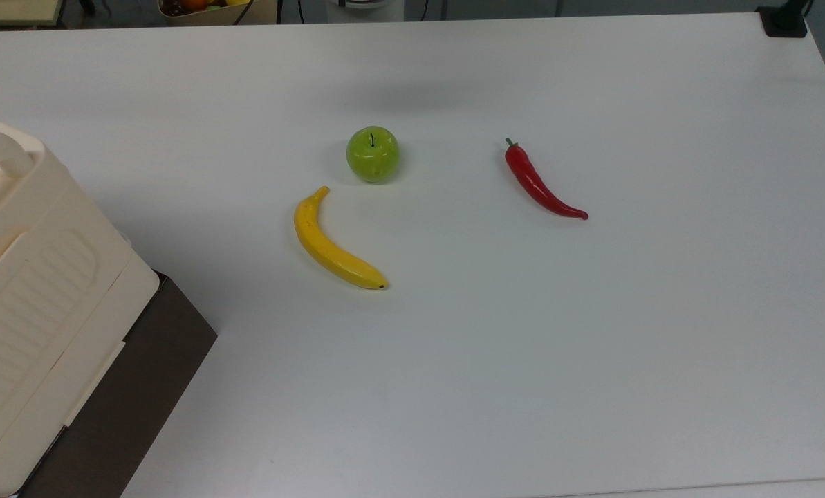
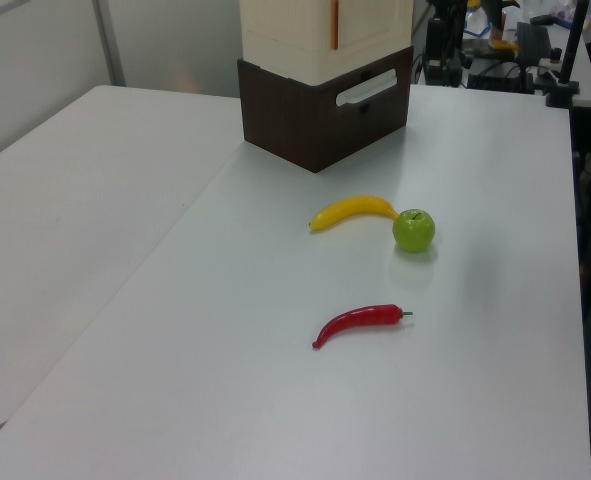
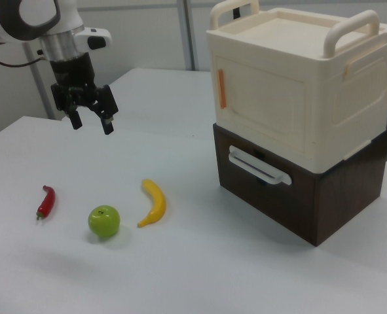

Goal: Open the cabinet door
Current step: 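Move the gripper toward the orange tab on the cream box door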

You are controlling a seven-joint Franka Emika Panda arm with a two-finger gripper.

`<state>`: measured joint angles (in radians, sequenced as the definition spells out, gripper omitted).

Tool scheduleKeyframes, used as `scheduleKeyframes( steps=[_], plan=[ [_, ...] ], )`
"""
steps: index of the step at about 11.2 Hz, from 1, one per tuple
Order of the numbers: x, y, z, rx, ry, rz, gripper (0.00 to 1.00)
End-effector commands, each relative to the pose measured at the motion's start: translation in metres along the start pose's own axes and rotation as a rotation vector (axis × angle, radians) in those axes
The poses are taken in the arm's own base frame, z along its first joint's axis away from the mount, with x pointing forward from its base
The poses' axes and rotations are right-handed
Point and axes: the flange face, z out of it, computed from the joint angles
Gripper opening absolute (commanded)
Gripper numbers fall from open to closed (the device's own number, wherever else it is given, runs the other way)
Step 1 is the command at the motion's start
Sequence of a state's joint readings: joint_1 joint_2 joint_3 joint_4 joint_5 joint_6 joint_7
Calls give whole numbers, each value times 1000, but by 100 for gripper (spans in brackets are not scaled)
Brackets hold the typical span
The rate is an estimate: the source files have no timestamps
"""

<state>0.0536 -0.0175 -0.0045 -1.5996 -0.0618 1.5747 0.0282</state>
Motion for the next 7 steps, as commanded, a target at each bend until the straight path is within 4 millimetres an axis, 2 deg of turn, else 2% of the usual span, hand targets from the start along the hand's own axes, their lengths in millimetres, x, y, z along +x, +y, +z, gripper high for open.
scheduleKeyframes(
  steps=[1, 5, 6, 7],
  plan=[
    [-1, 9, 0, 3, -20, 10, 100],
    [1, 11, 1, 2, -15, 26, 100],
    [5, 11, 5, 0, -22, 30, 100],
    [15, 13, 0, 0, -8, 51, 100]
  ],
)
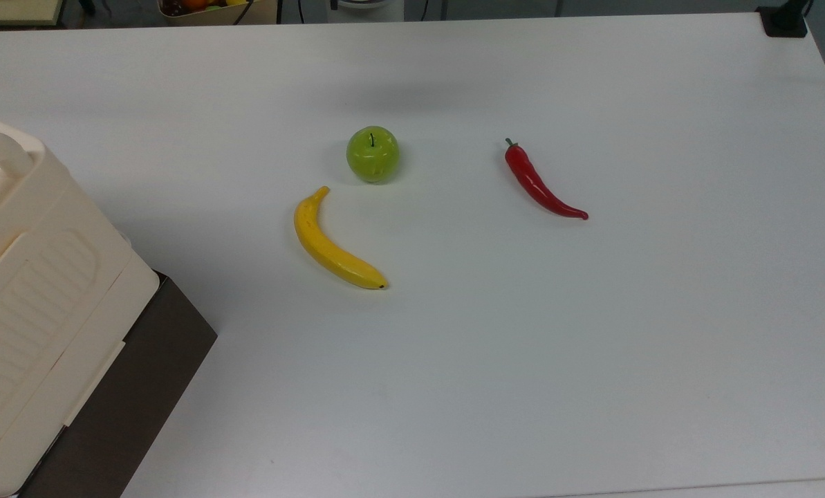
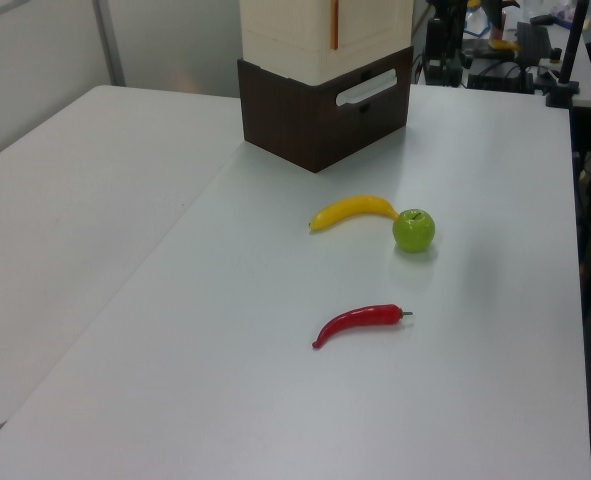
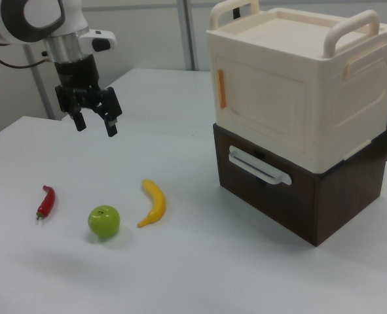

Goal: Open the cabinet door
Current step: 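Move the gripper toward the orange tab on the cream box door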

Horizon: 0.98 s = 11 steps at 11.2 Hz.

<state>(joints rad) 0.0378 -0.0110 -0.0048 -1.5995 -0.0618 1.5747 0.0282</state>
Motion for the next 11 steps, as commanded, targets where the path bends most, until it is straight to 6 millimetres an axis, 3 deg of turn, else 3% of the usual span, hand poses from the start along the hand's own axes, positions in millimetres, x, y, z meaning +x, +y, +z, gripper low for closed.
scheduleKeyframes(
  steps=[1, 3, 6, 11],
  plan=[
    [24, 17, -9, 1, 15, 115, 100],
    [42, 44, -11, -2, 45, 276, 100],
    [69, 89, -24, 5, 241, 444, 100],
    [113, 128, -1, -57, 466, 464, 100]
  ],
)
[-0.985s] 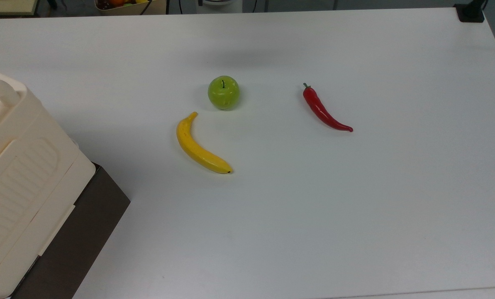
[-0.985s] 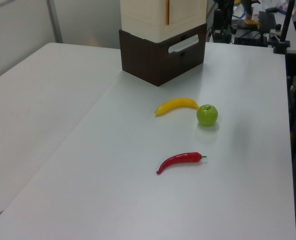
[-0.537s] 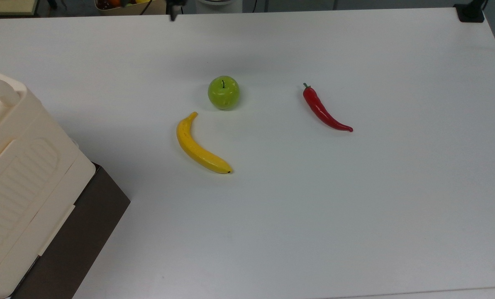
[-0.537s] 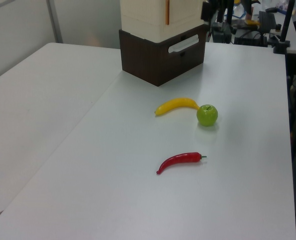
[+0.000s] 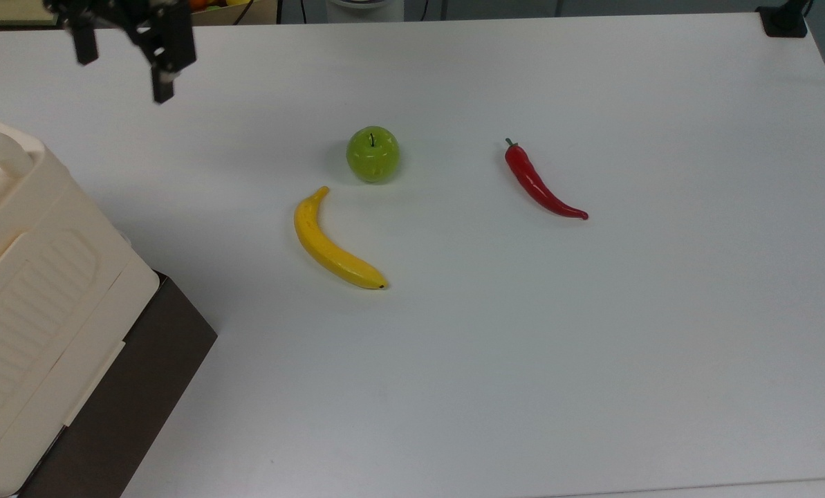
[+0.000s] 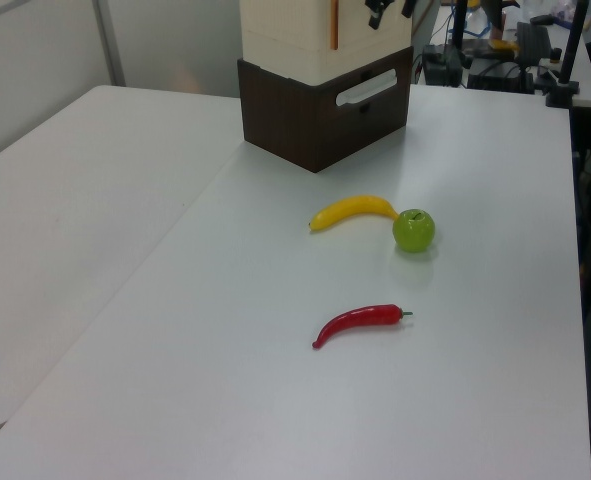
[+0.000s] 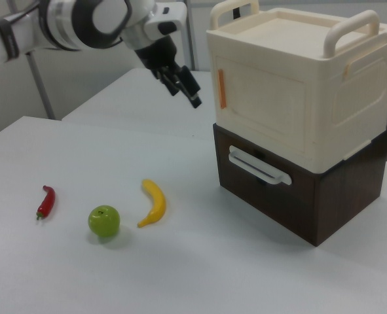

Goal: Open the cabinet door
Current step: 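Move the gripper toward the orange tab on the cream box door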

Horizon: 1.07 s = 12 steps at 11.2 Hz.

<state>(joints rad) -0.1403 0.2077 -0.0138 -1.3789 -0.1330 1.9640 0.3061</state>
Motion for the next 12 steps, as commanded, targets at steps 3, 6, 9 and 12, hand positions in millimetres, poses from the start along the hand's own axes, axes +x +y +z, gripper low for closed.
scheduleKeyframes(
  steps=[3, 6, 9, 12],
  plan=[
    [29, -9, 33, 7, 182, -2, 100],
    [35, -16, 51, -15, 238, -45, 100],
    [38, -23, 60, -15, 288, -71, 91],
    [39, -26, 62, -22, 302, -83, 74]
  ],
)
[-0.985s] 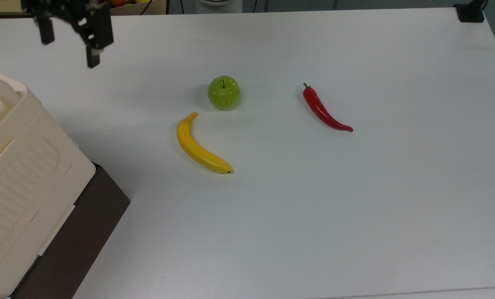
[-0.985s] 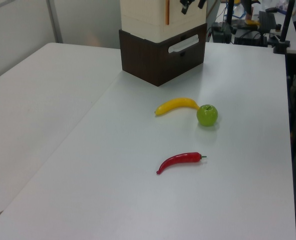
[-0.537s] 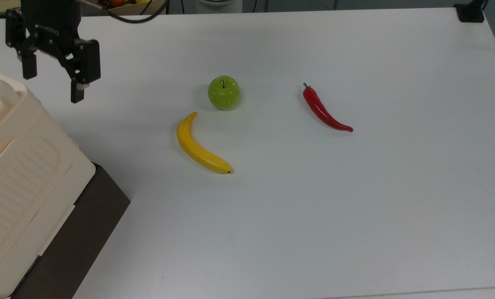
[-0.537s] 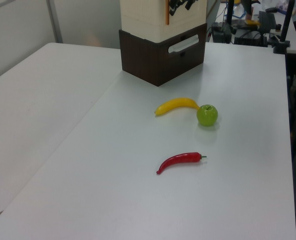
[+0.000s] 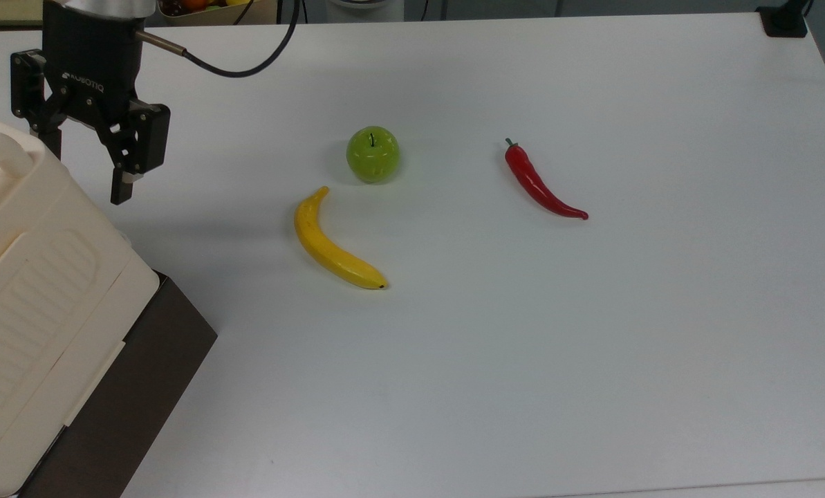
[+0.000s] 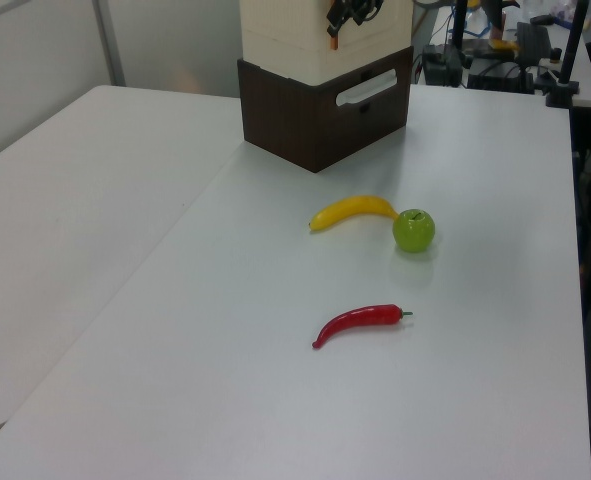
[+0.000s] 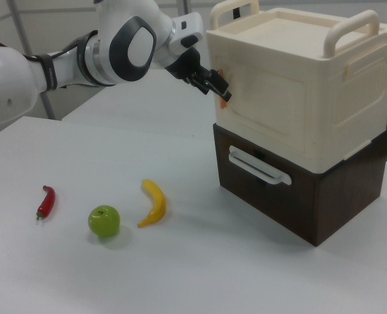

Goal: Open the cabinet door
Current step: 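Close the gripper on the orange tab at the door edge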

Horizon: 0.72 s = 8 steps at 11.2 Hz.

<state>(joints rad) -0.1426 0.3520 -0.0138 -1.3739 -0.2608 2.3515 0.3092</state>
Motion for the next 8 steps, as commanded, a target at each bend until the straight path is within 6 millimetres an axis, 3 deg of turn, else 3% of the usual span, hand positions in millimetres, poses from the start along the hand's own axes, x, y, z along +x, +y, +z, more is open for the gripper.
scheduleKeyframes(
  steps=[1, 4, 6, 8],
  plan=[
    [6, -5, 2, -5, 46, 4, 66],
    [8, -8, 1, 8, 79, 2, 65],
    [6, -11, 6, 10, 72, -5, 59],
    [5, -10, 5, 9, 71, -8, 47]
  ],
)
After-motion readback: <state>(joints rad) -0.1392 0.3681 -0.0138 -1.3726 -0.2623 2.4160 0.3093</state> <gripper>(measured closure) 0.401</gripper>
